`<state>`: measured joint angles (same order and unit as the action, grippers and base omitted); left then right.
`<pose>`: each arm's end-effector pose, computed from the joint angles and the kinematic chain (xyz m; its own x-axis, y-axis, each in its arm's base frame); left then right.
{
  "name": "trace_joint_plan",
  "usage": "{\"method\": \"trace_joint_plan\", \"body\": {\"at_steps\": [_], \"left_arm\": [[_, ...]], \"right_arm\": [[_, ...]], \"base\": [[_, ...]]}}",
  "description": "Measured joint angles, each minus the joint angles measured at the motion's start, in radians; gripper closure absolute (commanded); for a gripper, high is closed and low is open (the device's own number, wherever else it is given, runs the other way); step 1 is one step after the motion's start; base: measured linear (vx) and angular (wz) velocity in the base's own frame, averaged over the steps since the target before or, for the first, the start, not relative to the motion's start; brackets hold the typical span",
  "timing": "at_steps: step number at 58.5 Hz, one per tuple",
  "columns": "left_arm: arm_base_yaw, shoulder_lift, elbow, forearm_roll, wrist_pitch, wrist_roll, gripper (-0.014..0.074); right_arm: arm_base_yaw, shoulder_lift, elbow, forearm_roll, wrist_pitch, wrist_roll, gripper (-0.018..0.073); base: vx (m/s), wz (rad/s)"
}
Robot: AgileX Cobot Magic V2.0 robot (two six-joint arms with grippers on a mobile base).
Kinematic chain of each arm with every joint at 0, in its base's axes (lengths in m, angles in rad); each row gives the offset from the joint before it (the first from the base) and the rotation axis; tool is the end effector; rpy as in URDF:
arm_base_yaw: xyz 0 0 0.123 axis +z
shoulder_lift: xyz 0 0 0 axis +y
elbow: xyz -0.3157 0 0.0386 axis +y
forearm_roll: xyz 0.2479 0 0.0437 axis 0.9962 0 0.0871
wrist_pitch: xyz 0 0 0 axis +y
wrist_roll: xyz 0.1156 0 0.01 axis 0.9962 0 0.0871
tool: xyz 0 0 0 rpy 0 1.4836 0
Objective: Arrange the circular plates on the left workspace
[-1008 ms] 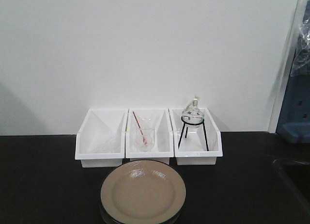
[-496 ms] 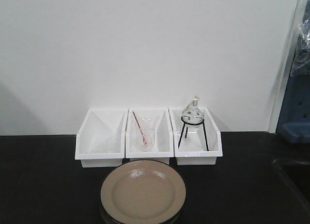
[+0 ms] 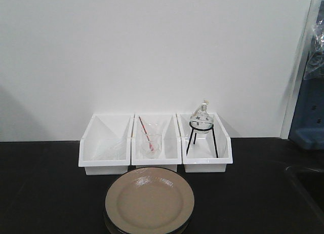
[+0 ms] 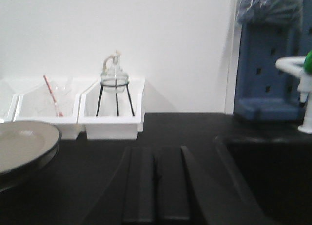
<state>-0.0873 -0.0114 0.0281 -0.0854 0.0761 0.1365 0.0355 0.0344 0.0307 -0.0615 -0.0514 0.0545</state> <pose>0.0483 -0.0050 0.1968 -0.0005 0.0516 -0.9987 0.0938 0.9943 0.0513 0.0517 0.0022 0.2083 0.0736 -0.0043 -0.9973 -0.0381 0.9992 -0.0071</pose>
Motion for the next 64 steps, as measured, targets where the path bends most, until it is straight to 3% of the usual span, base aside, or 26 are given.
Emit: {"method": "trace_joint_plan", "body": {"at_steps": [13,64], "left_arm": [[0.0,0.0,0.0,0.0,0.001,0.0,0.0596],[0.0,0.0,0.0,0.0,0.001,0.0,0.0594]], "right_arm": [[-0.003,-0.043,0.0,-0.044,-0.019,-0.002,0.0559],[-0.008,-0.043,0.0,-0.048,-0.027,-0.003,0.0559]], "base": [[0.0,0.0],[0.0,0.0]]}}
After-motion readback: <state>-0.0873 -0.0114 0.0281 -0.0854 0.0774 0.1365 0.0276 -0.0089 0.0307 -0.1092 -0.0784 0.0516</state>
